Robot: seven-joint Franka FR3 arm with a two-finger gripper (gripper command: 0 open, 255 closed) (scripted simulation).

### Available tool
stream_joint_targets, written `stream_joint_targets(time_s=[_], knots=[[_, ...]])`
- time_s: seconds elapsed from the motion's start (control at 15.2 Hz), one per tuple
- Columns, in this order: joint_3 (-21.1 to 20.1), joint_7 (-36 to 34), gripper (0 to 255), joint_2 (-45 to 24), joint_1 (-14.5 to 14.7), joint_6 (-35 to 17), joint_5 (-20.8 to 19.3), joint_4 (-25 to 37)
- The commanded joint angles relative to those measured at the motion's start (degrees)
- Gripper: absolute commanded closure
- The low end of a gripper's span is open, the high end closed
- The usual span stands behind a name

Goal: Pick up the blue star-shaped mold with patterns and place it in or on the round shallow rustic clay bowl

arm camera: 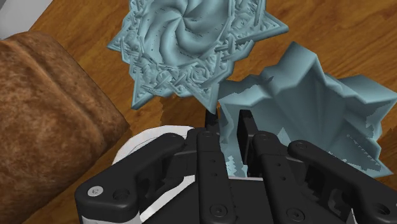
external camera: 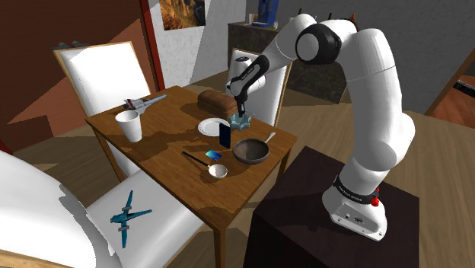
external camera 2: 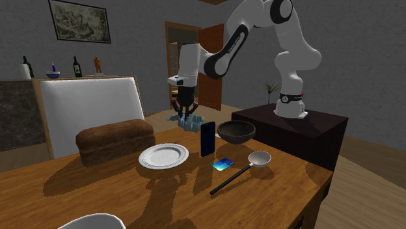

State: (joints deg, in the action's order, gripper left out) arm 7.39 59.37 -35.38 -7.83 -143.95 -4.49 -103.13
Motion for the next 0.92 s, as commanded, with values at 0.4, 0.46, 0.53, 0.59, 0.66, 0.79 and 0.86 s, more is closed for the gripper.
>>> stream_joint_targets(time_s=[0.4,0.46,0.53,0.59,0.66,0.79,0.86], knots=[[0.1,0.4,255,4.2,0.1,4.3,-0.1,0.2],[0.2,0.5,255,4.7,0.2,4.9,-0.1,0.2],[0.2,0.5,255,5.1,0.2,5.4,-0.1,0.3],[0.2,0.6,255,5.6,0.2,6.0,-0.2,0.4],[0.2,0.6,255,6.1,0.2,6.6,-0.2,0.5],[0.2,0.7,255,7.0,0.3,7.7,-0.2,0.7],[0.3,0.8,255,7.5,0.3,8.3,-0.2,0.9]])
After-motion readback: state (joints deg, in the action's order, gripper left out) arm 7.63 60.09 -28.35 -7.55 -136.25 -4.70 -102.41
